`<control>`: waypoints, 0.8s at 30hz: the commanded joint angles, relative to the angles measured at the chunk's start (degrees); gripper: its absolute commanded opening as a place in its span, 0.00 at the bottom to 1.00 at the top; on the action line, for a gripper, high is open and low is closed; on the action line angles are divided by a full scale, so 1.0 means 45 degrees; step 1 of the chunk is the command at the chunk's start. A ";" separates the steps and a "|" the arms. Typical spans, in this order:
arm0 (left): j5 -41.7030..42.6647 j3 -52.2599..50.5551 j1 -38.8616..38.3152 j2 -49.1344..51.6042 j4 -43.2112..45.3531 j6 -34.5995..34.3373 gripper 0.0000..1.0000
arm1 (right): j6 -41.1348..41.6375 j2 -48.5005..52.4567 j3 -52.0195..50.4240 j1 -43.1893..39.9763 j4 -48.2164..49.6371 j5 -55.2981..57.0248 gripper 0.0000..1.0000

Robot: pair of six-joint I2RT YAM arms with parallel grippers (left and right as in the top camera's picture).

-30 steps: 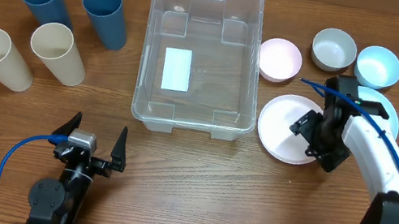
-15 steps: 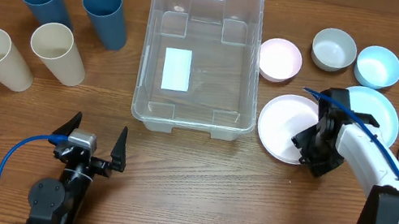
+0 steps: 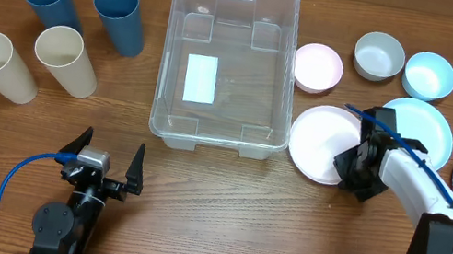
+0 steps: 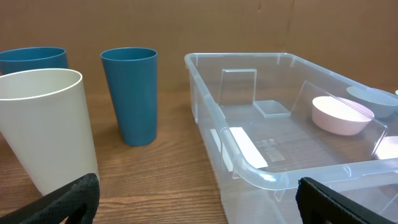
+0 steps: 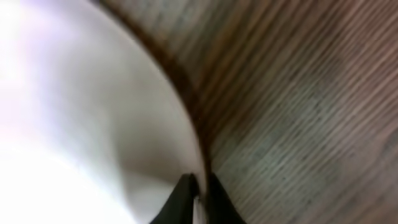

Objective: Pack container
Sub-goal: 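Grasp the pink plate rim with the right gripper and lift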

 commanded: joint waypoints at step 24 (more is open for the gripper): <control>0.0146 -0.0044 0.0087 -0.0097 0.0010 0.0112 1.00 | -0.2827 -0.2958 0.4804 0.0010 -0.4124 0.1860 0.04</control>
